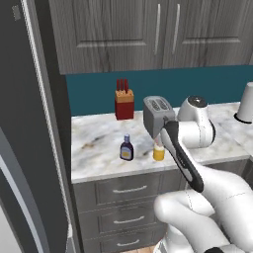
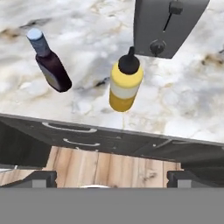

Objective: Place the mustard and condiment bottle from the counter to the top shelf of the fridge. If the existing items in the fridge are on the top shelf, move them to other shelves.

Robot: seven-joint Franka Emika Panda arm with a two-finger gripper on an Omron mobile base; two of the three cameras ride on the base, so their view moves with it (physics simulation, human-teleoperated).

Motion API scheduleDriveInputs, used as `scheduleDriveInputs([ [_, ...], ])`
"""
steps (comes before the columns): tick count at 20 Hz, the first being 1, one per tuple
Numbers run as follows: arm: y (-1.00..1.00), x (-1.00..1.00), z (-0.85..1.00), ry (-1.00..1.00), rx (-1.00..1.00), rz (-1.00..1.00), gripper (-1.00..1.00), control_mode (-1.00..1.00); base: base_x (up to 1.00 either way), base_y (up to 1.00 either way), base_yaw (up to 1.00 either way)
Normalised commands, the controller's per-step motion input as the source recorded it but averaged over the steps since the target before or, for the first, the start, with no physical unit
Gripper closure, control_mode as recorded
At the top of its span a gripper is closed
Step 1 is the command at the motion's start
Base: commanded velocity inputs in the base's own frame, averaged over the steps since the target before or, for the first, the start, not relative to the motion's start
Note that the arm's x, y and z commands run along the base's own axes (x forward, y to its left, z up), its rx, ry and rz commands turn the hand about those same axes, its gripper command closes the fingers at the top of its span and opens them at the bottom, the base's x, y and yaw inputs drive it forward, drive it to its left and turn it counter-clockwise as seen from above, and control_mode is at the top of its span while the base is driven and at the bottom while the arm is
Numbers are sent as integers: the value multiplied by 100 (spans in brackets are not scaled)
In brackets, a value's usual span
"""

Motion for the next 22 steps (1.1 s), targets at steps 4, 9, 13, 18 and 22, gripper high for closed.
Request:
scheduleDriveInputs([
  [4,0,43,-37,2,0,-10,-100,-100,0,0,0],
  [9,0,41,-32,2,0,-12,-100,-100,0,0,0],
  [13,0,43,-34,1,0,-11,-100,-100,0,0,0],
  [18,0,44,-27,2,1,-10,-100,-100,0,0,0],
  [22,0,38,-20,0,0,-5,-100,-100,0,0,0],
])
